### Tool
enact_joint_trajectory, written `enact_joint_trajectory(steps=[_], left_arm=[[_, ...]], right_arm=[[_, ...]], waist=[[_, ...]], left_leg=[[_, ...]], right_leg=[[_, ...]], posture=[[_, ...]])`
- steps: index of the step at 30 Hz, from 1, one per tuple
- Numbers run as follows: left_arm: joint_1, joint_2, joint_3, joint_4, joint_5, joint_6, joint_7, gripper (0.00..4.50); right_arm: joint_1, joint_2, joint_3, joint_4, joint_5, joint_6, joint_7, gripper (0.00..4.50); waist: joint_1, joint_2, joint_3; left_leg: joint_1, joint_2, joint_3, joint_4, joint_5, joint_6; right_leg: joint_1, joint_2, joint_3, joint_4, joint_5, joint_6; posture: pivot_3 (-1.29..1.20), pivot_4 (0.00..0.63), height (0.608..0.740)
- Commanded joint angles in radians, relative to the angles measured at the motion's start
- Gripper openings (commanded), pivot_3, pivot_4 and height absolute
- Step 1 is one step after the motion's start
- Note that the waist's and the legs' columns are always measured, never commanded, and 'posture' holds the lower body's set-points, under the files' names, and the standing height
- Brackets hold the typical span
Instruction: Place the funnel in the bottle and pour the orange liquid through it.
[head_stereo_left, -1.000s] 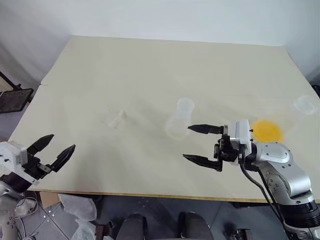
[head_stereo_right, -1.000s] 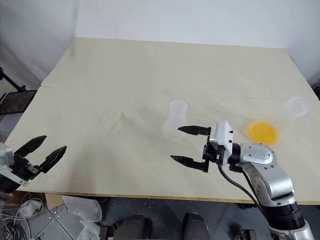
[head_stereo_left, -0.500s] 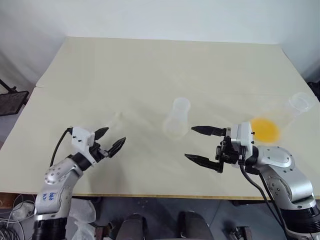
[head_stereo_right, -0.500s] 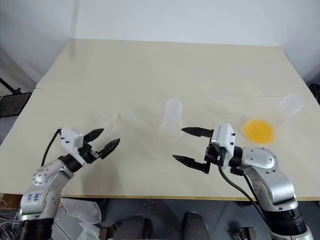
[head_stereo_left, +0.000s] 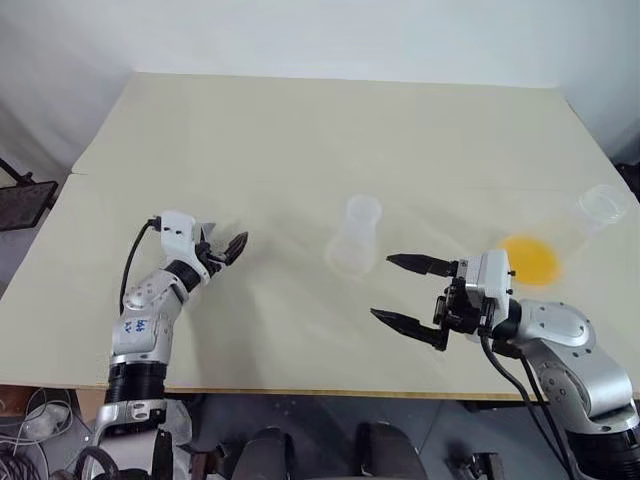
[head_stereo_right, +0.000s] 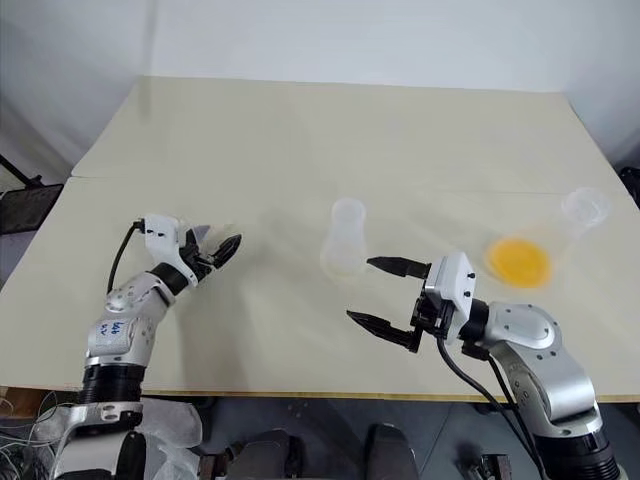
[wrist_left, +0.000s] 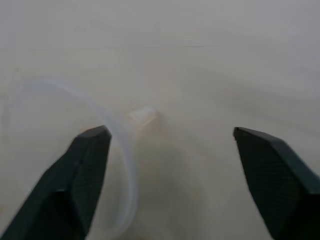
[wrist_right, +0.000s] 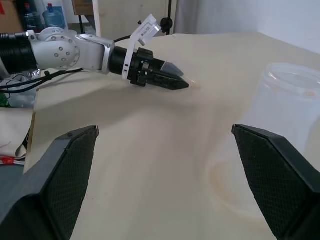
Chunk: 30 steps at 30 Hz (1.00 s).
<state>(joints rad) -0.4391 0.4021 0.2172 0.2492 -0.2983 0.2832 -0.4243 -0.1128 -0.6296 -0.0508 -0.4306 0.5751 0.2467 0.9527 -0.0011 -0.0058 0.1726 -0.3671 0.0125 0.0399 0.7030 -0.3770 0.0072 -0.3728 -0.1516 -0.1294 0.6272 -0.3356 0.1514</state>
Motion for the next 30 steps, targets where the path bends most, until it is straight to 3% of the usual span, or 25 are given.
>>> enact_joint_trajectory(steps=[1,10,14,18,25,30], left_arm=[[-0.010,0.020,0.014,-0.002,-0.006,-0.016,-0.024,2.94],[0.011,0.066,0.026,-0.014,-0.019,0.006,-0.067,0.06],[-0.030,0.073,0.035,-0.015,-0.047,-0.034,-0.127,0.02],[-0.122,0.122,0.013,-0.080,-0.123,-0.011,-0.305,0.02],[-0.501,0.210,-0.226,0.001,-0.079,-0.065,-0.750,0.02],[-0.776,0.149,-0.398,0.211,0.057,-0.179,-0.928,0.02]], right_arm=[[0.009,0.000,-0.030,-0.046,0.013,-0.008,-0.014,4.50],[0.043,0.005,-0.039,-0.064,0.007,-0.032,-0.040,4.50],[0.059,0.019,-0.066,-0.078,0.025,-0.060,-0.047,4.50],[0.079,0.035,-0.113,-0.110,0.042,-0.060,-0.089,4.50],[0.188,0.064,-0.254,-0.166,0.060,-0.067,-0.197,4.50],[0.272,0.116,-0.250,-0.187,0.020,-0.107,-0.236,4.50]], waist=[[0.000,0.000,0.000],[0.001,0.000,0.000],[0.002,0.000,0.000],[0.003,0.000,0.000],[0.018,0.000,0.000],[0.023,0.000,0.000]], left_leg=[[0.000,0.000,0.000,0.000,0.000,0.000],[0.000,0.000,0.000,0.000,0.000,0.000],[0.000,0.000,0.000,0.000,0.000,0.000],[-0.001,0.000,0.000,0.000,0.000,0.000],[-0.003,-0.001,0.005,0.001,0.000,0.000],[-0.002,-0.001,0.009,-0.001,0.000,0.000]], right_leg=[[0.000,0.000,0.000,0.000,0.000,0.000],[0.000,0.000,0.000,0.000,0.000,0.000],[0.000,0.000,0.000,0.000,0.000,0.000],[0.000,0.000,-0.001,0.000,0.000,0.000],[0.001,0.000,-0.003,0.000,0.000,0.000],[-0.001,0.001,-0.002,-0.001,0.000,0.000]], posture=[[0.00,0.150,0.740],[0.00,0.150,0.740],[0.00,0.150,0.740],[0.00,0.150,0.740],[0.00,0.150,0.740],[0.00,0.150,0.740]])
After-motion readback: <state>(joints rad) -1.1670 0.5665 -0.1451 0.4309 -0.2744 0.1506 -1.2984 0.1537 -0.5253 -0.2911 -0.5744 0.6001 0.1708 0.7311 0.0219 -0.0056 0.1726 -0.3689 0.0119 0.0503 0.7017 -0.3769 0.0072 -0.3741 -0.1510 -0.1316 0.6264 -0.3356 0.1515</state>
